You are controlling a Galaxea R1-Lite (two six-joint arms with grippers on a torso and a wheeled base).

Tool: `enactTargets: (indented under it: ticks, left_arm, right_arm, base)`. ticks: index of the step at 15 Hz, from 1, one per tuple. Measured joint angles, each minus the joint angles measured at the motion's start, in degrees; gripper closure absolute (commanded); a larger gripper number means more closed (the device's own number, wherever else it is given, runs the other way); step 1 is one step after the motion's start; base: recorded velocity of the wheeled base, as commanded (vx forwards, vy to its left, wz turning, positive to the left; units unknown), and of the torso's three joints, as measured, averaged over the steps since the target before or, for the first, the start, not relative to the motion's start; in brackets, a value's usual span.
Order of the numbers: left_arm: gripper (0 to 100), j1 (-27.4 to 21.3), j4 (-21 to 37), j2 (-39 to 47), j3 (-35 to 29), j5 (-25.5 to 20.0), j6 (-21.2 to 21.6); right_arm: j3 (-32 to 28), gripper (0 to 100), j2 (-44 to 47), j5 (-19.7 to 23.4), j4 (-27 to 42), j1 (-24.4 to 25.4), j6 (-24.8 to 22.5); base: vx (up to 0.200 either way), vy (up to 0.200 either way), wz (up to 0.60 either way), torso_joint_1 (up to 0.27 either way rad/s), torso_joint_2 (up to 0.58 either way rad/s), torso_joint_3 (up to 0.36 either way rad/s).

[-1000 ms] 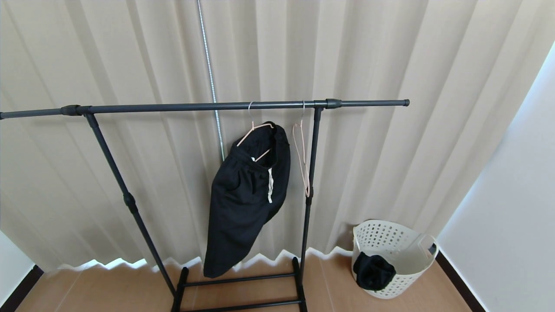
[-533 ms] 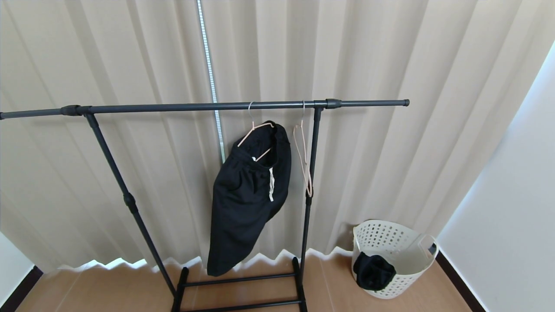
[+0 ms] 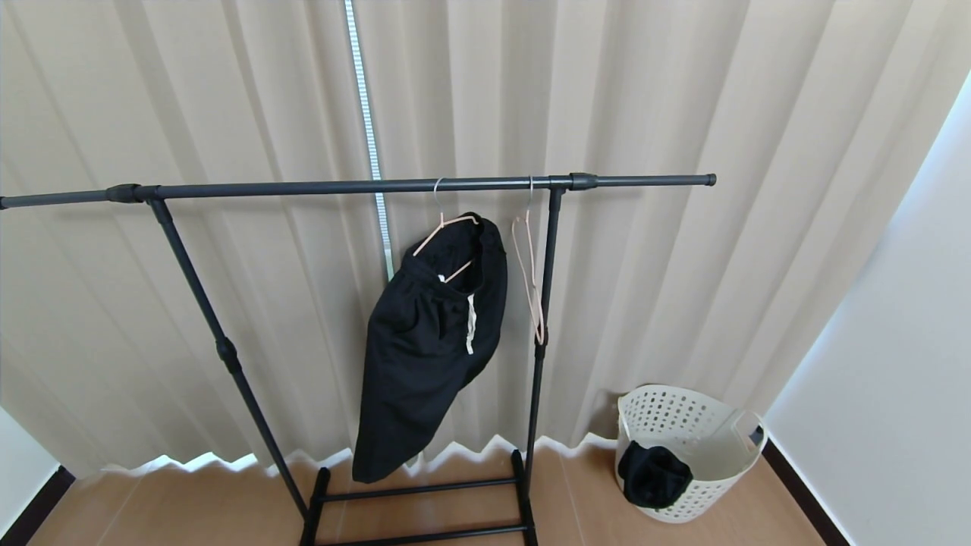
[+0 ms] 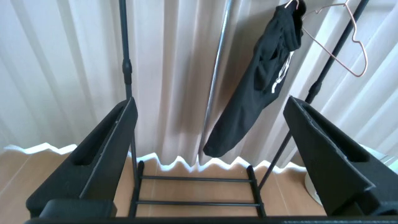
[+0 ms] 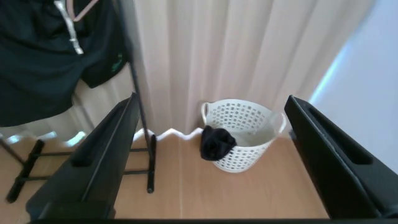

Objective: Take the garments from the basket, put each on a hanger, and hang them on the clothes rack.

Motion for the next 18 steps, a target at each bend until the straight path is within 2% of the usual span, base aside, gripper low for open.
enactTargets:
  ticks: [2,4,14,18]
  left_arm:
    - [0,0.02,0.0,-0.28,0.0,0.06,-0.24]
    - [0,0.04,0.0,-0.41,0.0,0.06,-0.2]
    - [0,0.02,0.0,-0.49,0.0,-0.05,-0.09]
    - [0,0.02,0.0,-0.46,0.0,-0.05,-0.06]
  right_arm:
    - [0.02,0,-1.6,-1.07,0.0,-0.74,-0.2]
    - [0.13,0,-2.66,-2.9,-0.83,-1.22,1.69]
    - [0.24,0,-3.45,-0.71,-0.99,-1.3,0.61]
    - [0.24,0,-3.47,-0.5,-0.91,-1.3,0.2]
  base:
    - [0.0,0.0,0.0,0.0,0.0,0.0]
    - [0.0,0.0,0.0,0.0,0.0,0.0]
    - [0.0,0.0,0.0,-0.005,0.01,0.007]
    - [0.0,0.0,0.0,-0.139,0.32,0.172]
